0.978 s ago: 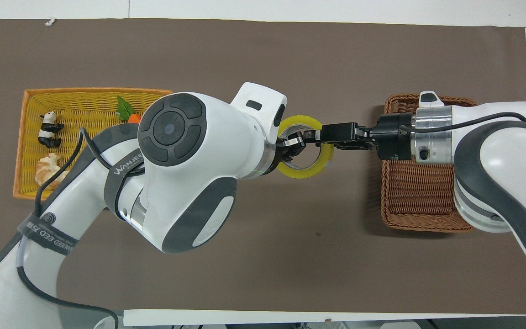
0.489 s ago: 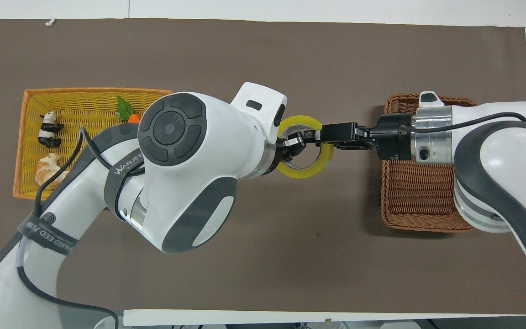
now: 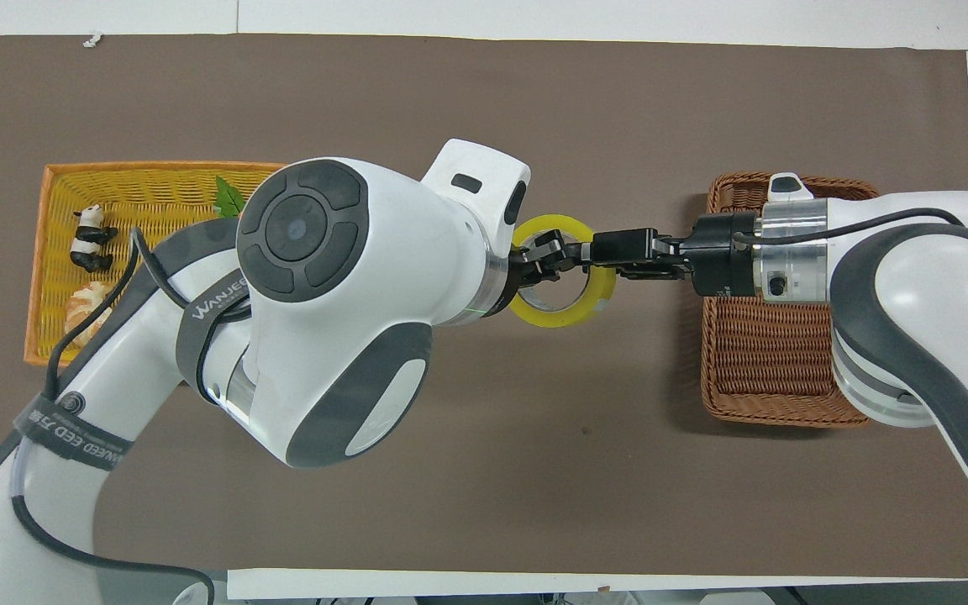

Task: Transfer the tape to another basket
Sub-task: 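Hold the tape with both grippers, then open the left gripper, then carry the tape with the right gripper while the left gripper withdraws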

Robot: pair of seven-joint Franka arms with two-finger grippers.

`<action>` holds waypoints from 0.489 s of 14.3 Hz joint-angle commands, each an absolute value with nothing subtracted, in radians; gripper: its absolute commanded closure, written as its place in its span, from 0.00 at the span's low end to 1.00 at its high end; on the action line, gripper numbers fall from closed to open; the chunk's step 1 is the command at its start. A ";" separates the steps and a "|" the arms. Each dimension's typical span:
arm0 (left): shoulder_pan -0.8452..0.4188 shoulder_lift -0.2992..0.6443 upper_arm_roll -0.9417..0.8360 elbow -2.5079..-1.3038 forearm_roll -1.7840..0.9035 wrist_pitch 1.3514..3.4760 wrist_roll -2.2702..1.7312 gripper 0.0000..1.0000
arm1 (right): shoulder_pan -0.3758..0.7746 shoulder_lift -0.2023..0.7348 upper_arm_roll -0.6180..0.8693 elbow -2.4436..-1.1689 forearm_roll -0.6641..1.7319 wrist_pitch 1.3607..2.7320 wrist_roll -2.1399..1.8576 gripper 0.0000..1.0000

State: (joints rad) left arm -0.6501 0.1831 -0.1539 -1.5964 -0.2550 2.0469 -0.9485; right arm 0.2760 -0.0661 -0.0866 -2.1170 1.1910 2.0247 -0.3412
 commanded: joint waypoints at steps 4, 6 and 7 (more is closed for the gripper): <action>-0.611 0.167 -0.132 -1.557 -0.264 1.925 -0.888 0.28 | 0.241 -0.081 -0.083 -2.123 1.200 2.036 -0.292 1.00; -0.577 0.153 -0.126 -1.542 -0.291 1.869 -0.856 0.28 | 0.238 -0.081 -0.084 -2.123 1.198 2.040 -0.287 1.00; -0.556 0.146 -0.126 -1.537 -0.296 1.849 -0.832 0.24 | 0.232 -0.081 -0.087 -2.123 1.198 2.040 -0.285 1.00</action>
State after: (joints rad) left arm -0.5936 0.1686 -0.1292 -1.5549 -0.2659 1.9135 -0.8825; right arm 0.2457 -0.0661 -0.0900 -2.1177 1.1910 2.0289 -0.3063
